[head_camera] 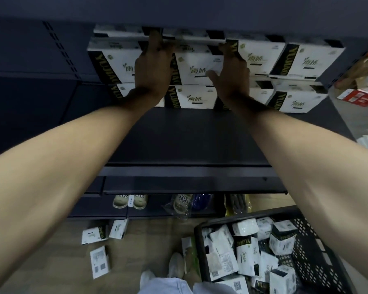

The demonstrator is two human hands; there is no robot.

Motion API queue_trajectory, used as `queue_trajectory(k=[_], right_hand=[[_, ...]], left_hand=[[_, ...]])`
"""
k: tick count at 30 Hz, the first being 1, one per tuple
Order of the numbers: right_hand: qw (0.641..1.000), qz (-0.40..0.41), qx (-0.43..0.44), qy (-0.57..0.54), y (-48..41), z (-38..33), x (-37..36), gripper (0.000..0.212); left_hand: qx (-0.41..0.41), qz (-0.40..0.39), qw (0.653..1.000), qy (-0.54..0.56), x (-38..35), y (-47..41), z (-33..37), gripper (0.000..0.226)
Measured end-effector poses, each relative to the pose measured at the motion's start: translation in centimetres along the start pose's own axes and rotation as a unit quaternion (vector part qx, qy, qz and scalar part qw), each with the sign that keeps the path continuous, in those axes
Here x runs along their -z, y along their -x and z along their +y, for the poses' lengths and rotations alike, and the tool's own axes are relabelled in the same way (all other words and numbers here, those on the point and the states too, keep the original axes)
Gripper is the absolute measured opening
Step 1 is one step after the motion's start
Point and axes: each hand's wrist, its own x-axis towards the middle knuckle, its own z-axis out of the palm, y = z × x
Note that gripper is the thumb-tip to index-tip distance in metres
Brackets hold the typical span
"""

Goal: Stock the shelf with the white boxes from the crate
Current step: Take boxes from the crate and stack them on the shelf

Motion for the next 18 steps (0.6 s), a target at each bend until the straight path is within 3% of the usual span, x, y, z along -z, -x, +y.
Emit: queue_trajectory(k=[12,18], right_hand=[[1.0,-0.02,-0.018,-0.003,0.1,-0.4,0.5,0.056],[0.998,-0.025,-0.029,-0.04,3.1,-1.0,1.6,0.088]], left_hand=[[-0.045,-0.007,0.998,0.054,0.2,1.2,-0.2,0.056],[-0.067,-0.045,0.993,0.085,1.7,4.6,-0.5,0.066]])
